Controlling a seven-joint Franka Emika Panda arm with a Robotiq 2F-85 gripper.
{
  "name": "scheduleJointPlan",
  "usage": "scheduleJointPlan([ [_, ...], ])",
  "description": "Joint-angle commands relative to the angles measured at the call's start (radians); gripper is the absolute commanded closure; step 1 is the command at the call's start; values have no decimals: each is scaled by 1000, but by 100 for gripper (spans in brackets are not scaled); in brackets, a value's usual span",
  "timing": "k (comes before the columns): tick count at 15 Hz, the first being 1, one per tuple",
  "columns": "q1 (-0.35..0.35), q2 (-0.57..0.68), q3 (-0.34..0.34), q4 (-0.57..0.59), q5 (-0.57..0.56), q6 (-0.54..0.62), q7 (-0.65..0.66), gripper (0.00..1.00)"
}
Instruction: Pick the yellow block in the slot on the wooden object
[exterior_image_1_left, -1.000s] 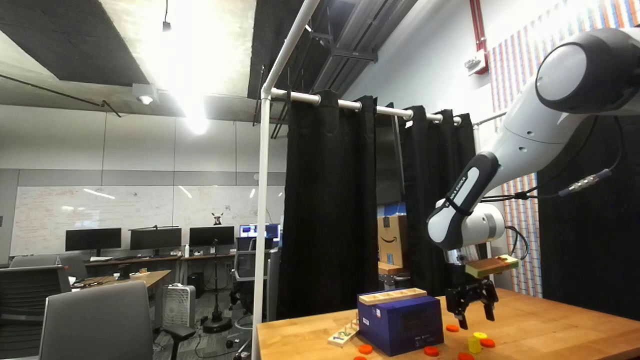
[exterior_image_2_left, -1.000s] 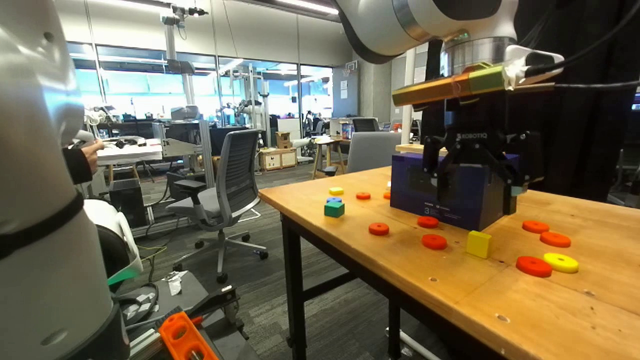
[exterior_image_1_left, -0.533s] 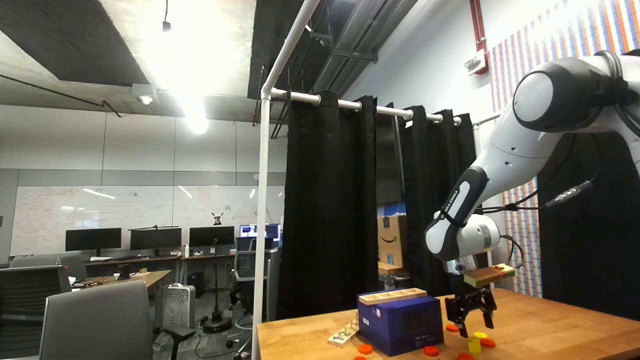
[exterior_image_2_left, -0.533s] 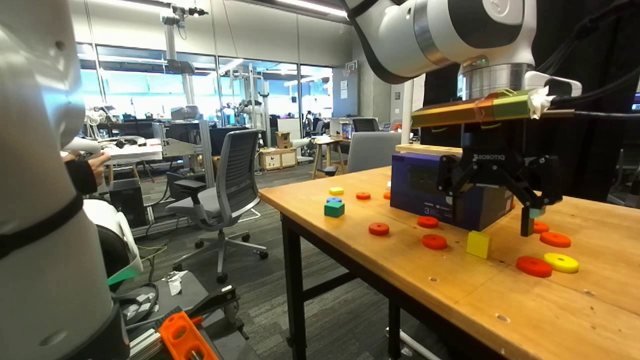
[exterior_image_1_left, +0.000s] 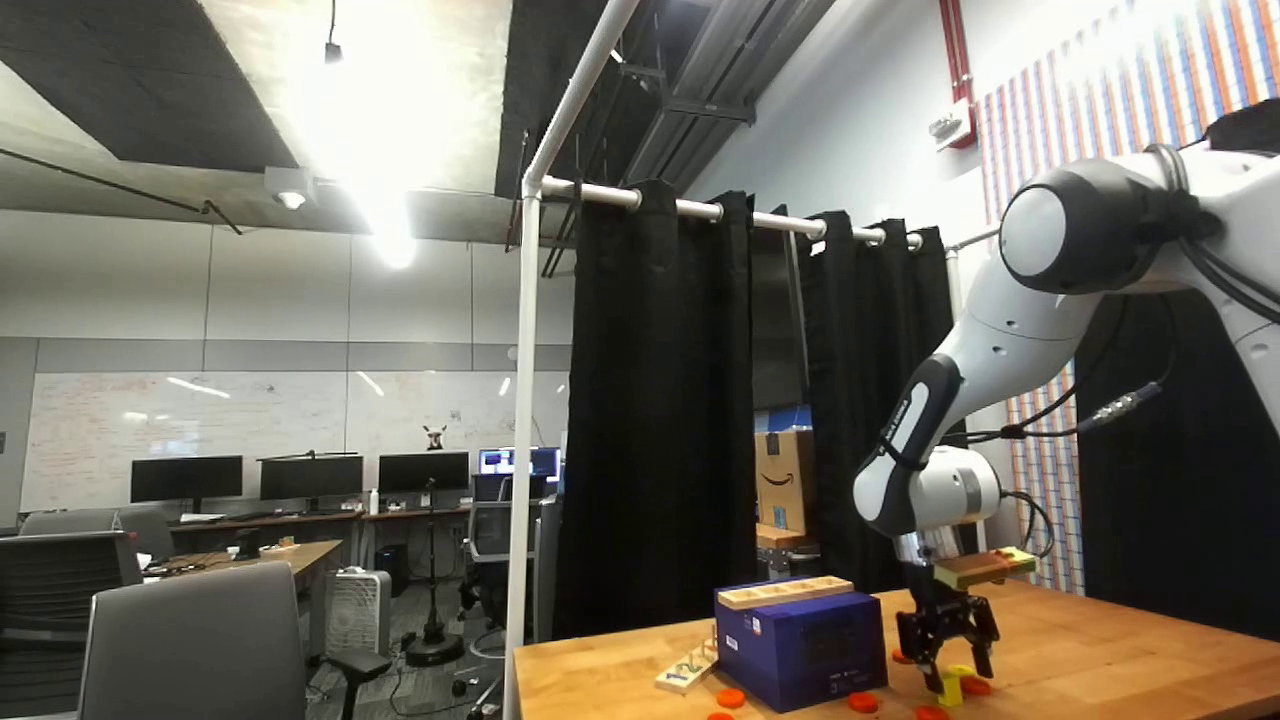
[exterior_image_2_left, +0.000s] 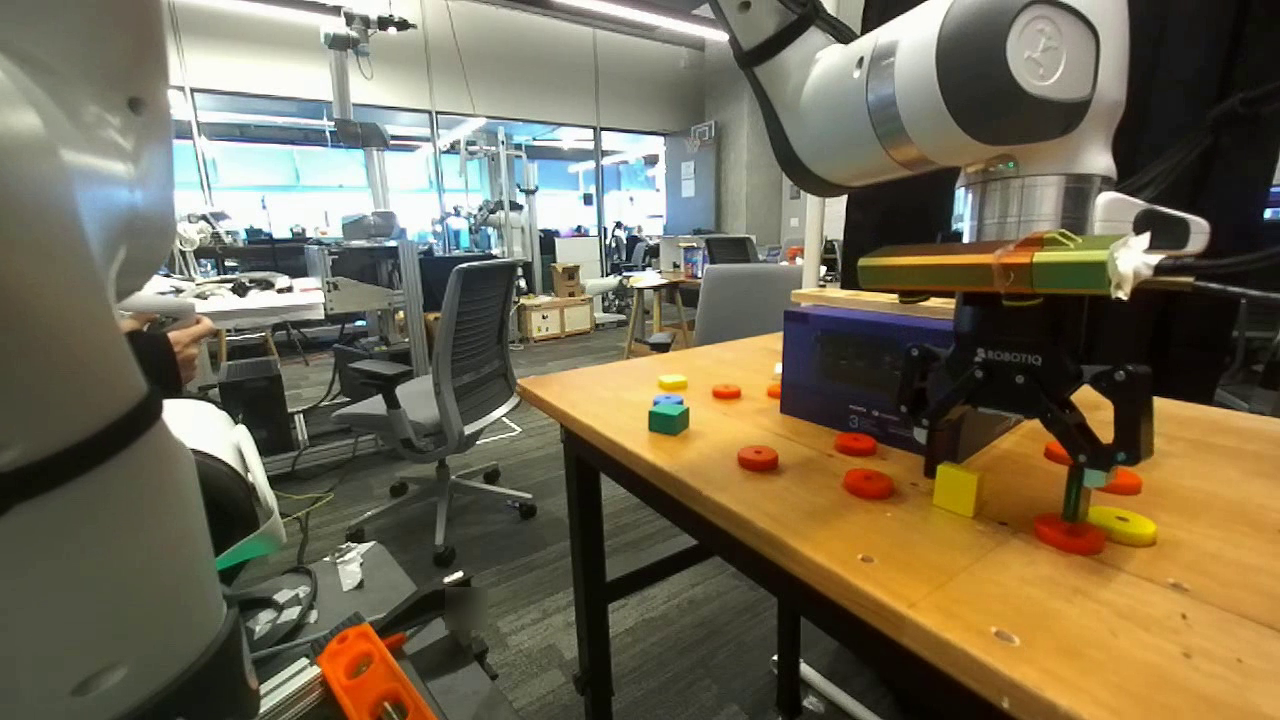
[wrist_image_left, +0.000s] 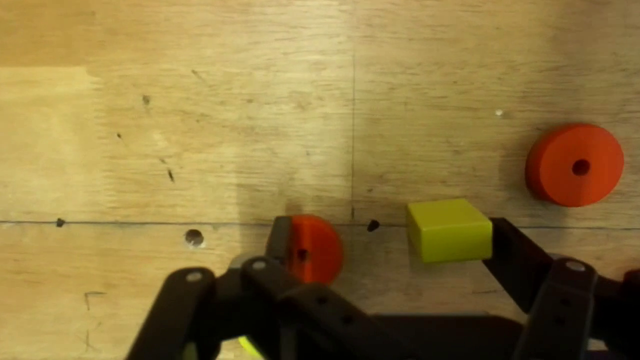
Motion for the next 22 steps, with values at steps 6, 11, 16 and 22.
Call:
scheduleJointPlan([
  [6, -20, 25, 7, 51, 84, -1, -76, 72],
  [11, -22, 20, 6, 51, 96, 3, -74, 90],
  [16, -30, -12, -2, 36, 147, 7, -39, 90],
  [22, -22, -125, -17, -3, 128, -1, 25, 90],
])
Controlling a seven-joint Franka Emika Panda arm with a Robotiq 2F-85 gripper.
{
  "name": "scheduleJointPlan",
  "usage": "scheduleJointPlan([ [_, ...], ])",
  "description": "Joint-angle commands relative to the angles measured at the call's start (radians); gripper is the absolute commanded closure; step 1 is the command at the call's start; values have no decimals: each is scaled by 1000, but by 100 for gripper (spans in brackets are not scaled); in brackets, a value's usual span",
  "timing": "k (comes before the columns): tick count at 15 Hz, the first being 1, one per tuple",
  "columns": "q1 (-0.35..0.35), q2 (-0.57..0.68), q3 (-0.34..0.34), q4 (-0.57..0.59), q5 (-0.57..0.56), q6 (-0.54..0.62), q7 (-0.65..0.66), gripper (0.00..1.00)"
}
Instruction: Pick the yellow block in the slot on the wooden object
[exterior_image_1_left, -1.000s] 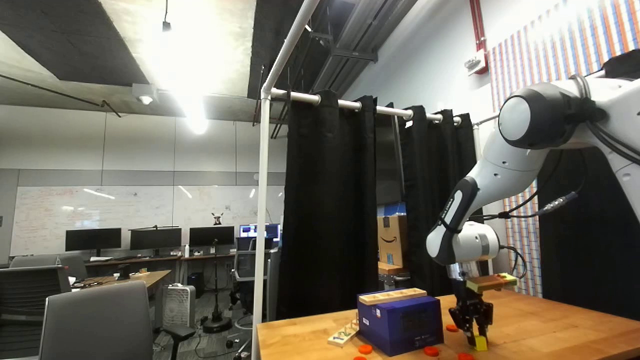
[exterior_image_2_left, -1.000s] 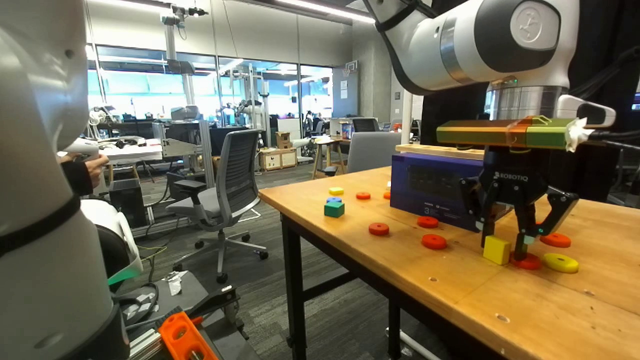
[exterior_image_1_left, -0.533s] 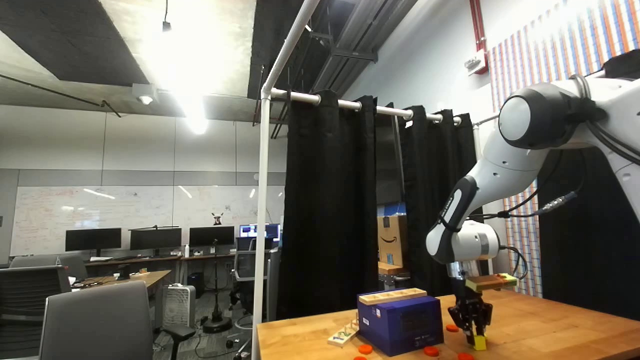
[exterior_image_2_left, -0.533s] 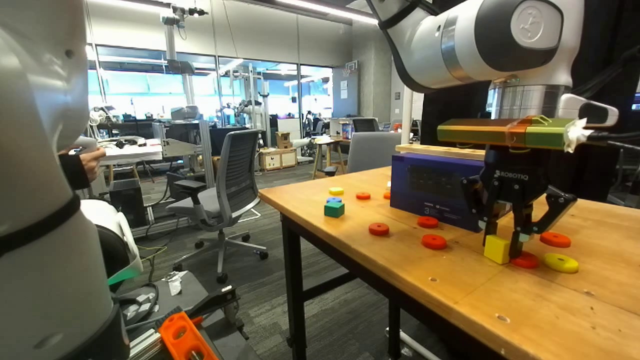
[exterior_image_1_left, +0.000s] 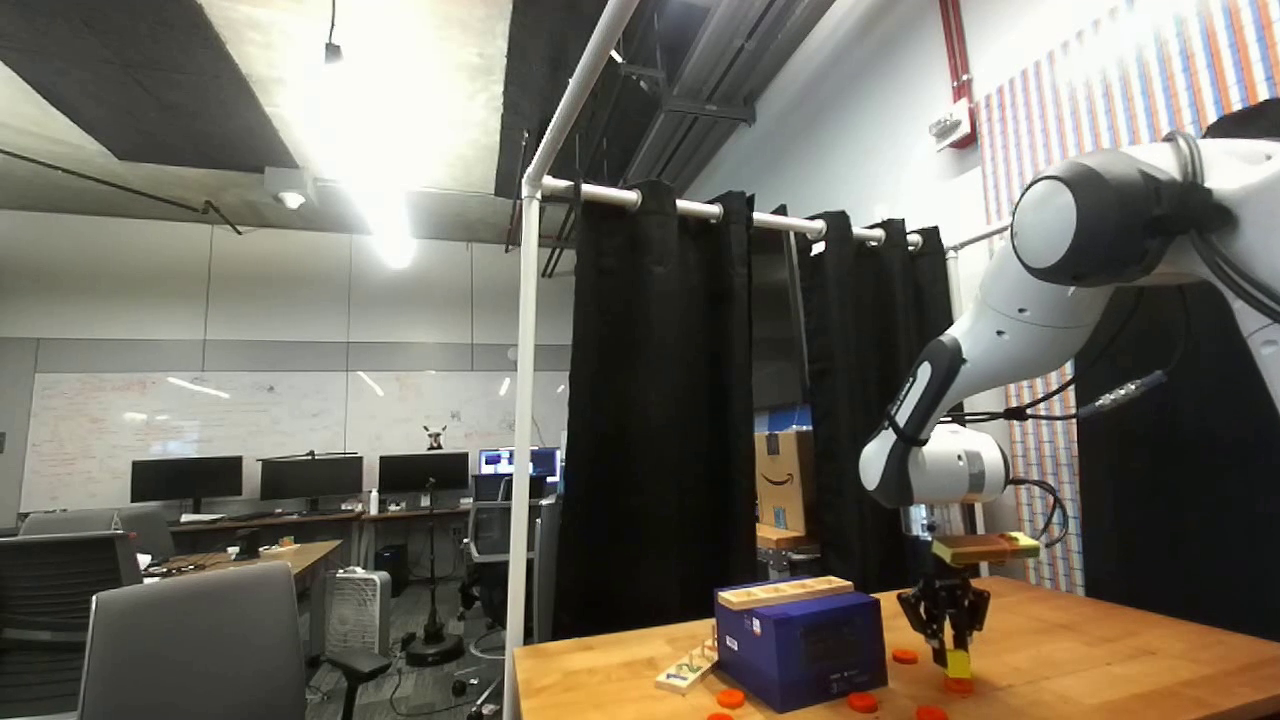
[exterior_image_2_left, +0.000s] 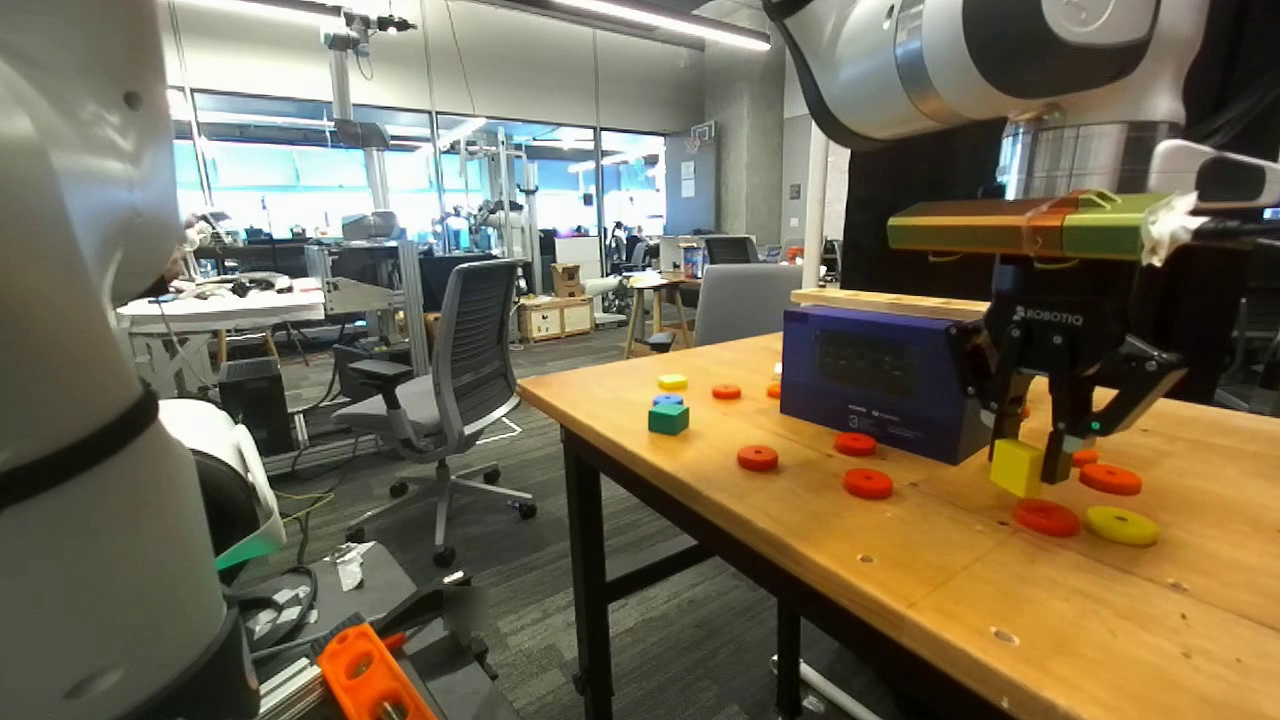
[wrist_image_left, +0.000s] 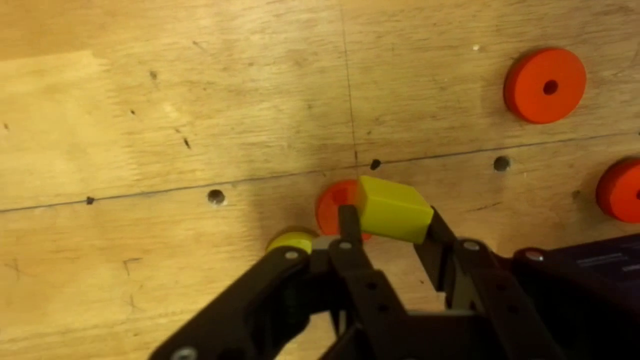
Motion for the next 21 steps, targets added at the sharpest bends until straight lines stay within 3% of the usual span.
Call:
scheduleJointPlan([
  [1, 14, -131, -8, -51, -2, -1, 65, 90],
  [6, 43, -297, 9, -100, -61, 9, 206, 90],
  [11, 63, -451, 66, -178, -103, 83, 397, 91],
  [16, 51, -513, 153, -272, -134, 244, 568, 91],
  [21, 24, -487, 263, -303, -233, 373, 761, 91],
])
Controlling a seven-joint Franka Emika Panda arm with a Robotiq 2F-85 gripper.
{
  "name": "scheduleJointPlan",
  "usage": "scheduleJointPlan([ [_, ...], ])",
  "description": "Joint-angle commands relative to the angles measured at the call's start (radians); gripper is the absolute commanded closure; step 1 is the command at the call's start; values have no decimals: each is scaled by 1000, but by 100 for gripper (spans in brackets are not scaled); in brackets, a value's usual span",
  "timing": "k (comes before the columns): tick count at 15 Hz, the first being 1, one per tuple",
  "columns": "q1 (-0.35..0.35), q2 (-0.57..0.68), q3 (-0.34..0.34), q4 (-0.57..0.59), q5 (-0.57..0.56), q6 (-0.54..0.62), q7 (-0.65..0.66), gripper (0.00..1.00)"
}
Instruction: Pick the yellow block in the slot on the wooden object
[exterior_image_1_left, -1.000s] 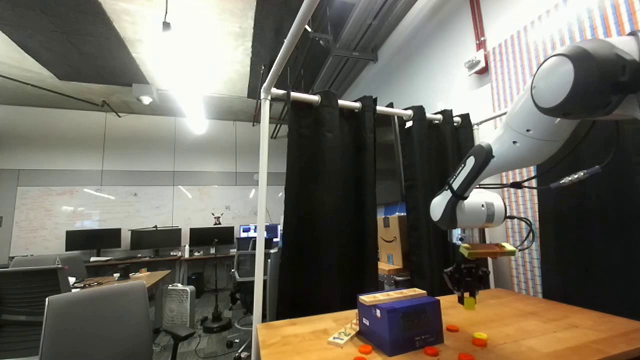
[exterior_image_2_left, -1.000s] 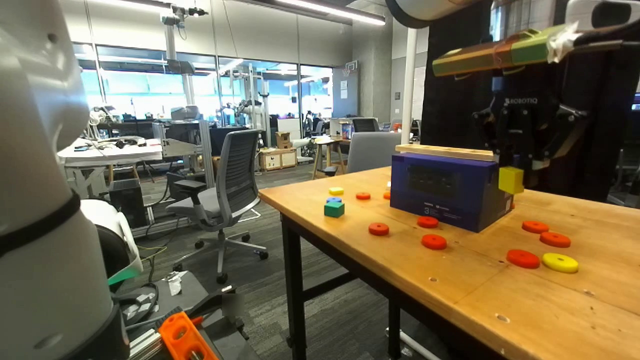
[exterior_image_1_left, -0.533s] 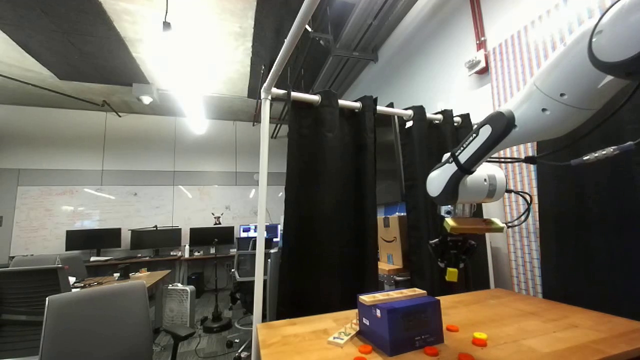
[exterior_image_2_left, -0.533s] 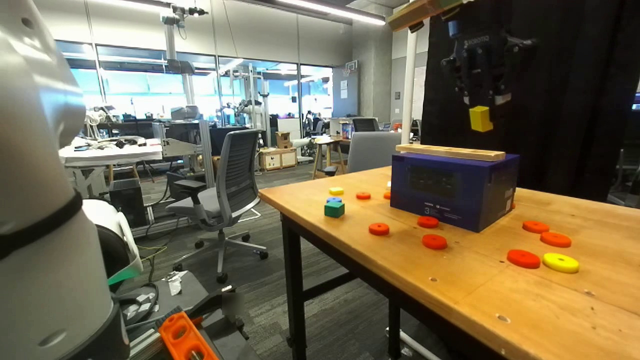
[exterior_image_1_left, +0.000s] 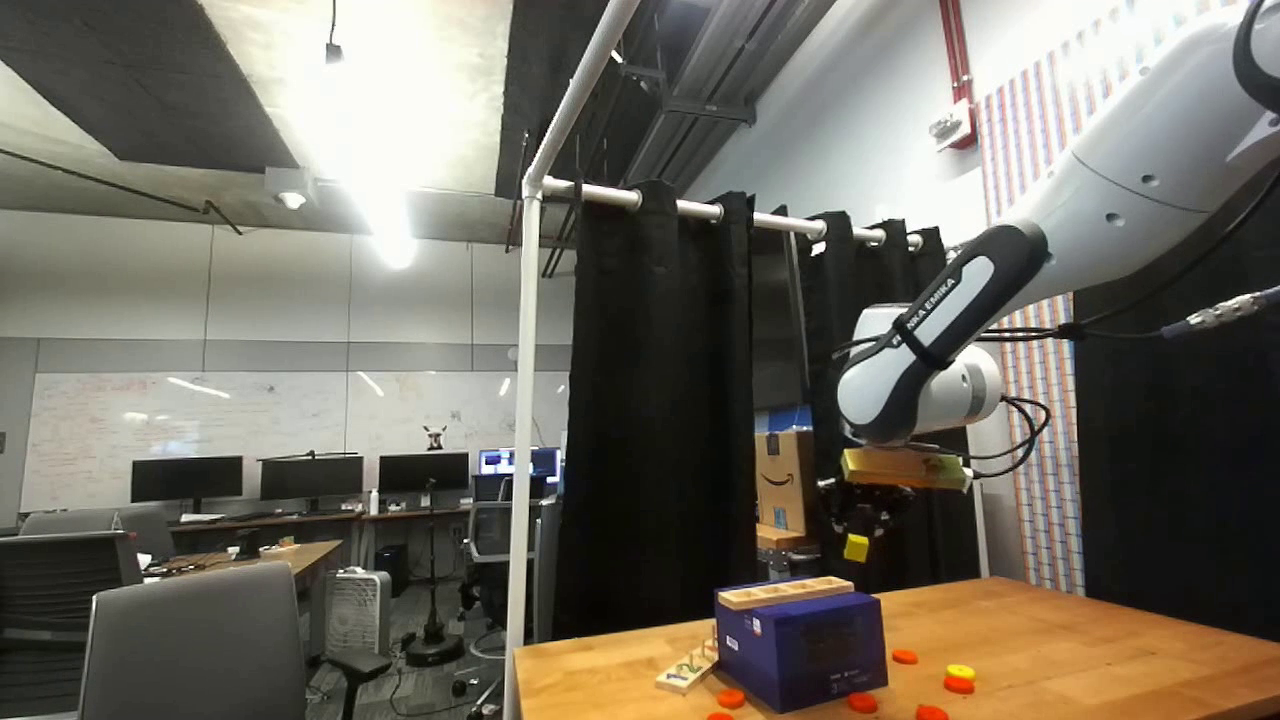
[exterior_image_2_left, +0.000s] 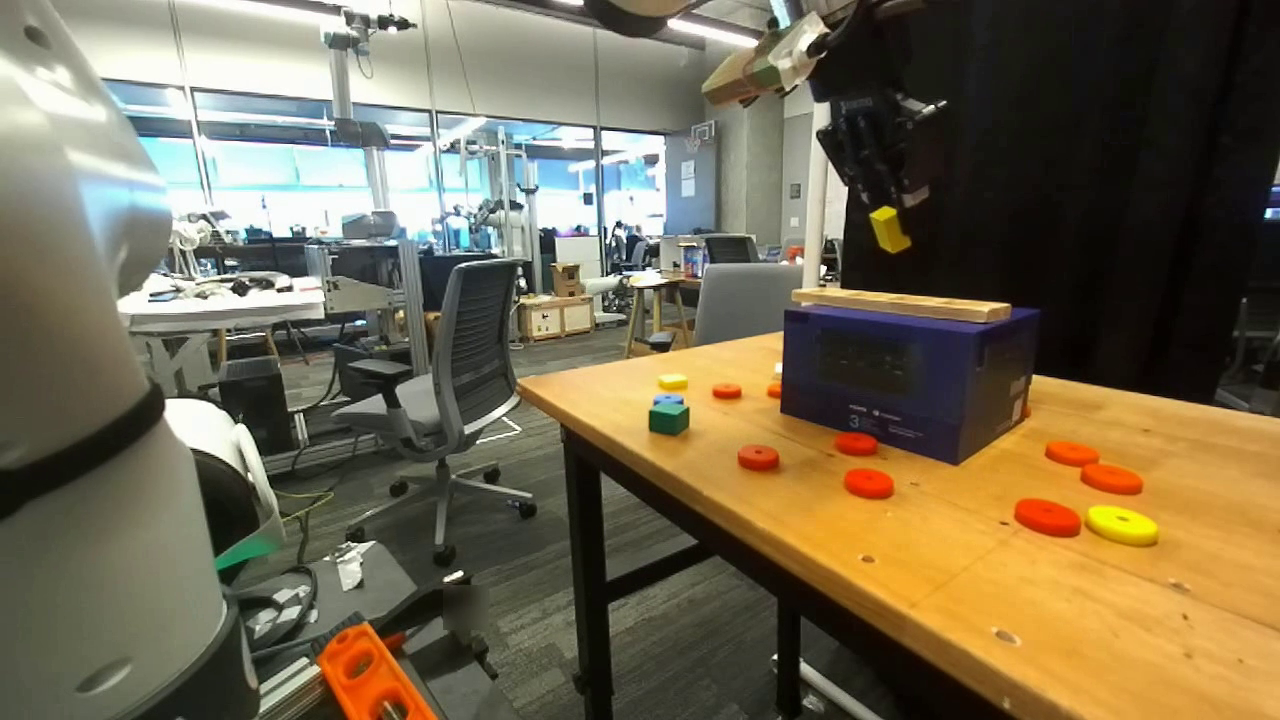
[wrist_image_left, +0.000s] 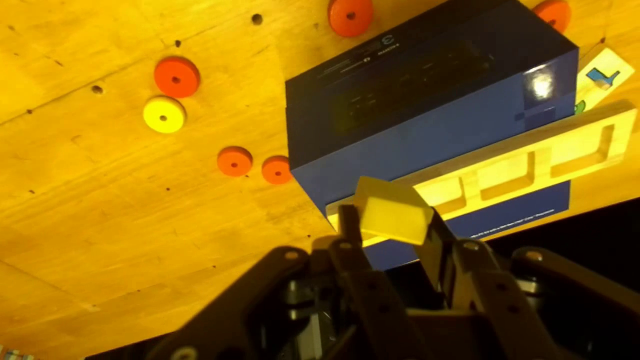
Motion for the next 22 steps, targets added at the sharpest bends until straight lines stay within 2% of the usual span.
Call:
scheduleJointPlan([
  [1, -48, 6, 93, -18, -102, 112, 175, 91],
  [4, -99, 53, 168, 16, -239, 142, 339, 91],
  [9, -166, 143, 250, 67, -466, 142, 577, 91],
  [13, -186, 233, 261, 141, -597, 118, 686, 91],
  [22, -188, 345, 230, 260, -757, 88, 785, 91],
])
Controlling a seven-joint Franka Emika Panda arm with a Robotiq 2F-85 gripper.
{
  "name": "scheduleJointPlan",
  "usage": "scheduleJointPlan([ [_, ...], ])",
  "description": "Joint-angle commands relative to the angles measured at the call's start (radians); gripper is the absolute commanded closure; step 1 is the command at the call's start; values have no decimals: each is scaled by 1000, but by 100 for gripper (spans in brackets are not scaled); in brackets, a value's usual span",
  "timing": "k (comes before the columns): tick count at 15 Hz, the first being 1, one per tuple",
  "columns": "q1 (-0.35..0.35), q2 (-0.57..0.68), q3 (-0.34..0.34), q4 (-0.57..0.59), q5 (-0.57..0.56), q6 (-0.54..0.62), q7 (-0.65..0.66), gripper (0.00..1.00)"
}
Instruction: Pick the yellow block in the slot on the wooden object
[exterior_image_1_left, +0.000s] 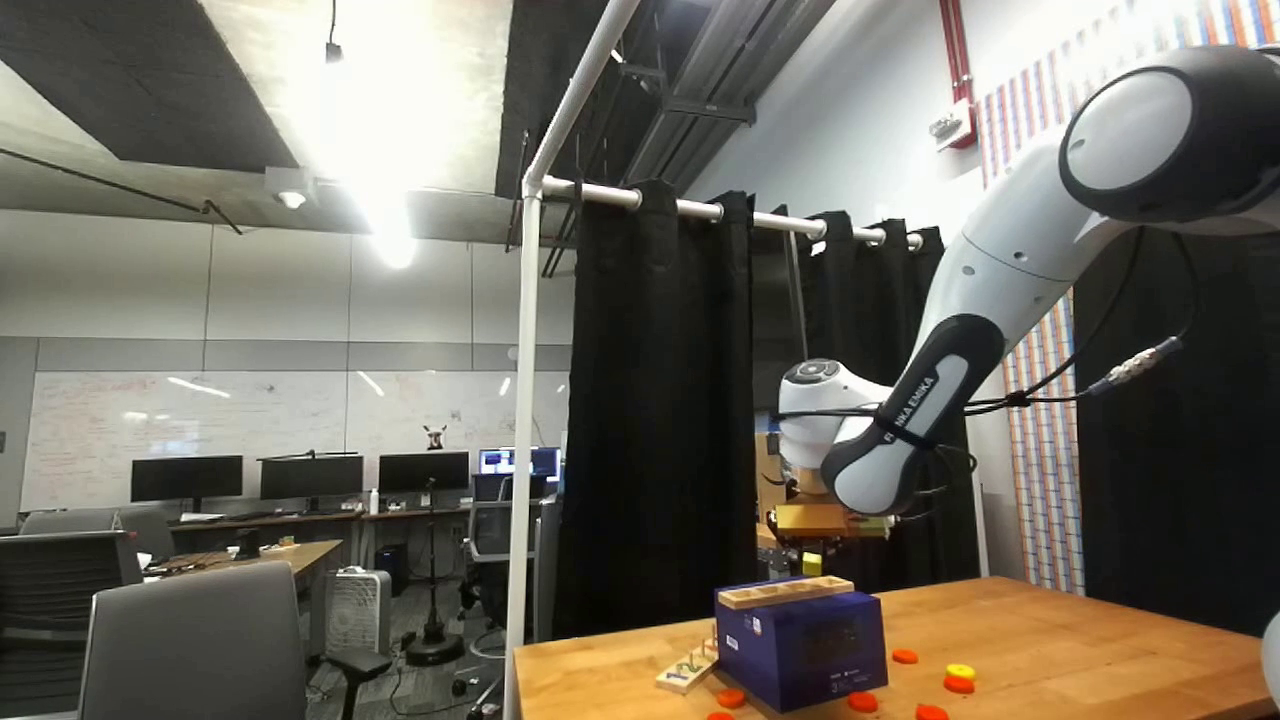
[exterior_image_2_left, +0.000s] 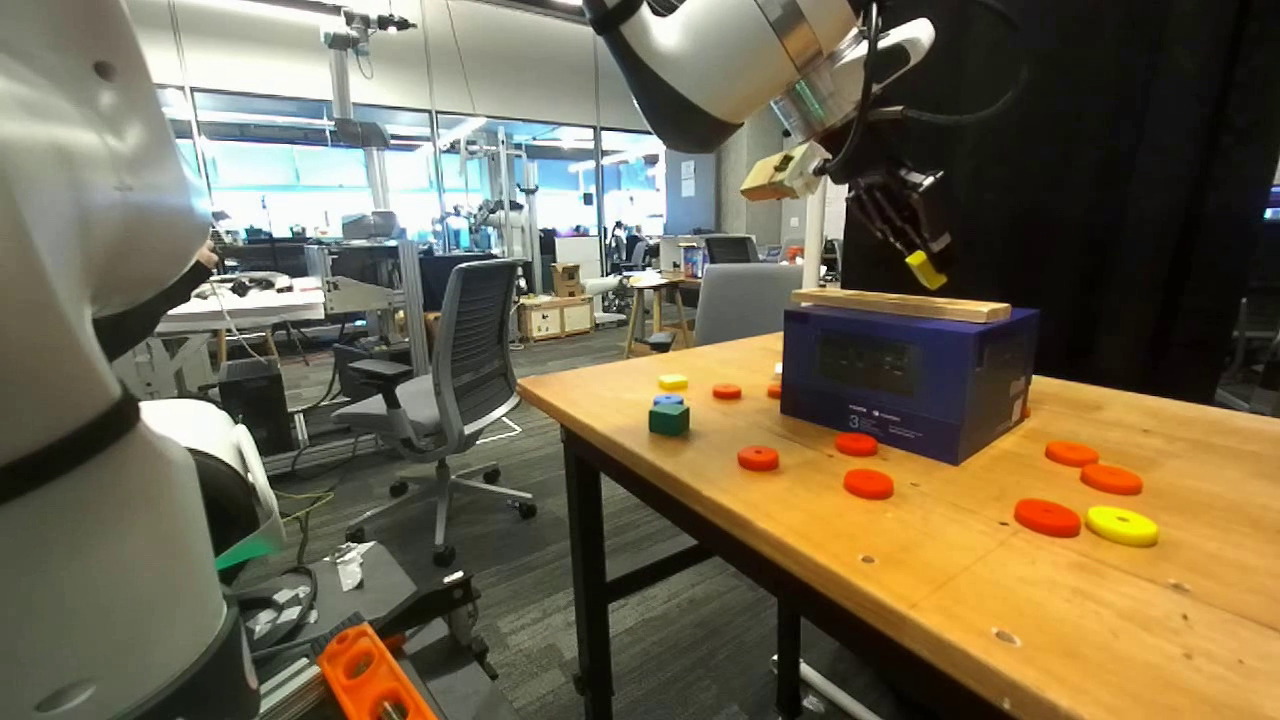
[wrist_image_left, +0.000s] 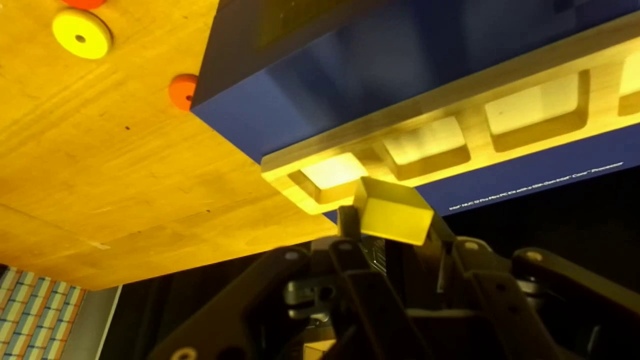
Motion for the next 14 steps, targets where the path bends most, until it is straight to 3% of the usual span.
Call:
scheduleJointPlan([
  [1, -3, 44, -6, 58, -89, -24, 77, 91],
  [9, 1, 94, -38, 76, -202, -33, 165, 91],
  [14, 0, 92, -40, 65, -226, -13, 146, 91],
])
